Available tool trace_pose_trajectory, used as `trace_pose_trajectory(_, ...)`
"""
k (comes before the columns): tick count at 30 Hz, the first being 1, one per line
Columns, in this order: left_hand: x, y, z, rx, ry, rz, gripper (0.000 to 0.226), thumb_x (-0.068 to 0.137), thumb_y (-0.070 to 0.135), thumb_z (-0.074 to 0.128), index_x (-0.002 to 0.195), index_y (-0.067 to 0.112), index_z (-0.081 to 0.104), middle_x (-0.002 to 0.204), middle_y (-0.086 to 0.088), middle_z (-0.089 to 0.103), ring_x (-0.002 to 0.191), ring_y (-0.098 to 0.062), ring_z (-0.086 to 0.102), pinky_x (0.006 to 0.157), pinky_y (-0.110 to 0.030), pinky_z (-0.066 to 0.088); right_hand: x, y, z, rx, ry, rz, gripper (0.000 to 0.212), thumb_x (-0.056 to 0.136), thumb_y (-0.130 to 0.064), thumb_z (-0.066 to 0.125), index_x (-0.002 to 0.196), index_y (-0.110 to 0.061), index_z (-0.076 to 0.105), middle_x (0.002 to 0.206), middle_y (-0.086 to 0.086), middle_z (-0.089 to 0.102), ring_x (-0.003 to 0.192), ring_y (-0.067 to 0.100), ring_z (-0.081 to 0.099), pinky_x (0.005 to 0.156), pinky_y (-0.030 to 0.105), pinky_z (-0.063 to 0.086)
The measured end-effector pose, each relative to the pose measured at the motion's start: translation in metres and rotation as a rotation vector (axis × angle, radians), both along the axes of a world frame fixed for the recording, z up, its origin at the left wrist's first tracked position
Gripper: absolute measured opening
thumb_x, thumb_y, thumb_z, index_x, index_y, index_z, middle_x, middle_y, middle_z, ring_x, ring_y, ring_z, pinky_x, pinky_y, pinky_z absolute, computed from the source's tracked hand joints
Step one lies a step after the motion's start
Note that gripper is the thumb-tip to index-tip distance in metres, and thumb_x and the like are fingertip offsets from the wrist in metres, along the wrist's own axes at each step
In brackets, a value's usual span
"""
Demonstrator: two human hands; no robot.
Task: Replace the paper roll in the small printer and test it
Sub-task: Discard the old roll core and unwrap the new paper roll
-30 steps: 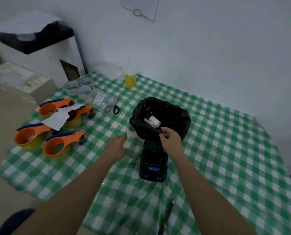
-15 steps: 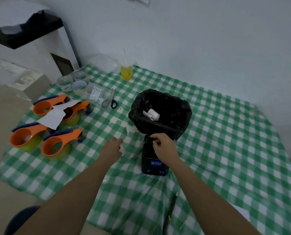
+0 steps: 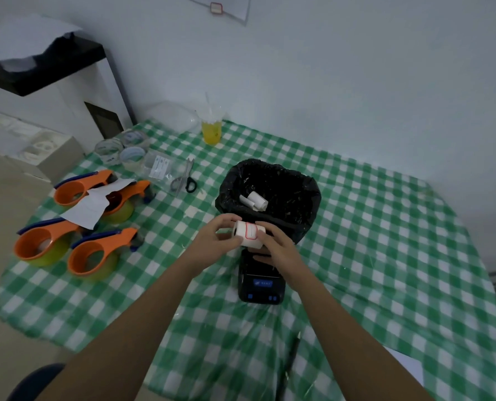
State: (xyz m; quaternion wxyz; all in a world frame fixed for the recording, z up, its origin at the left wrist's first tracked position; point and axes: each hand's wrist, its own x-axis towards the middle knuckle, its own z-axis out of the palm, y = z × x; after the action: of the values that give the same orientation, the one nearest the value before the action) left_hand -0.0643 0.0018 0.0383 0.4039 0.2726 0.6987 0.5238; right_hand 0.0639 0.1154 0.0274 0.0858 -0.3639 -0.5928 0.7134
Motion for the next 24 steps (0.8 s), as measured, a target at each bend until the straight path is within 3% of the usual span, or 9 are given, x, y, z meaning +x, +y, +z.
trace_pose_trajectory(3,0.005,0.003,0.01,0.039,-0.039,-0.027,0.034,0.085,0.006,0.061,0.111,0.028,0.057,0.115,0.003,0.06,0.1,-0.019,0.064,0.089,-0.037,0.052,0.007,0.001,0.012,-0.005,0.101,-0.079,0.023,0.093,-0.022,0.055,0.115,-0.018,0.06,0.108,0.009,0.065,0.099,0.023,0.065,0.075,0.027,0.058)
trace_pose_trajectory(7,0.013,0.009,0.024,0.058,-0.01,-0.065,0.039,0.086,0.009,0.06,0.121,0.026,0.054,0.115,0.01,0.06,0.1,-0.007,0.063,0.079,-0.02,0.049,0.015,0.002,0.02,0.078,0.161,-0.137,0.018,0.091,-0.018,0.057,0.109,-0.016,0.062,0.1,0.006,0.067,0.095,0.019,0.066,0.076,0.027,0.059)
trace_pose_trajectory(10,0.018,0.012,0.032,0.095,0.059,-0.129,0.037,0.087,0.013,0.06,0.119,0.03,0.055,0.122,0.007,0.059,0.112,-0.007,0.057,0.088,-0.022,0.048,0.021,0.002,0.027,0.182,0.18,-0.156,0.017,0.091,-0.018,0.058,0.107,-0.018,0.061,0.101,0.009,0.067,0.091,0.018,0.066,0.07,0.022,0.057)
trace_pose_trajectory(13,0.022,0.016,0.038,0.145,0.411,-0.139,0.03,0.087,0.022,0.061,0.116,0.029,0.058,0.123,0.009,0.053,0.114,0.001,0.048,0.09,-0.01,0.041,0.026,0.002,0.032,0.212,0.197,-0.169,0.019,0.09,-0.018,0.058,0.109,-0.017,0.06,0.098,0.01,0.066,0.087,0.016,0.066,0.065,0.019,0.055)
trace_pose_trajectory(16,0.025,0.019,0.043,0.207,0.745,-0.13,0.021,0.085,0.024,0.065,0.106,0.023,0.066,0.112,0.009,0.056,0.113,-0.009,0.048,0.099,-0.02,0.037,0.03,0.001,0.037,0.214,0.201,-0.186,0.016,0.09,-0.021,0.058,0.105,-0.018,0.062,0.094,0.011,0.066,0.084,0.017,0.065,0.064,0.019,0.054)
trace_pose_trajectory(20,0.025,0.018,0.046,0.24,1.006,-0.17,0.014,0.083,0.021,0.065,0.095,0.017,0.072,0.105,0.002,0.066,0.107,-0.018,0.056,0.095,-0.033,0.046,0.034,0.002,0.041,0.234,0.184,-0.218,0.014,0.09,-0.021,0.058,0.1,-0.014,0.065,0.08,0.003,0.063,0.073,0.012,0.062,0.063,0.023,0.056)
trace_pose_trajectory(24,0.027,0.018,0.053,0.234,1.185,-0.248,0.024,0.085,0.028,0.055,0.093,0.015,0.073,0.098,0.001,0.073,0.096,-0.017,0.065,0.085,-0.037,0.055,0.035,0.003,0.044,0.249,0.165,-0.254,0.016,0.09,-0.021,0.059,0.097,-0.009,0.066,0.074,0.002,0.061,0.064,0.014,0.058,0.062,0.03,0.054)
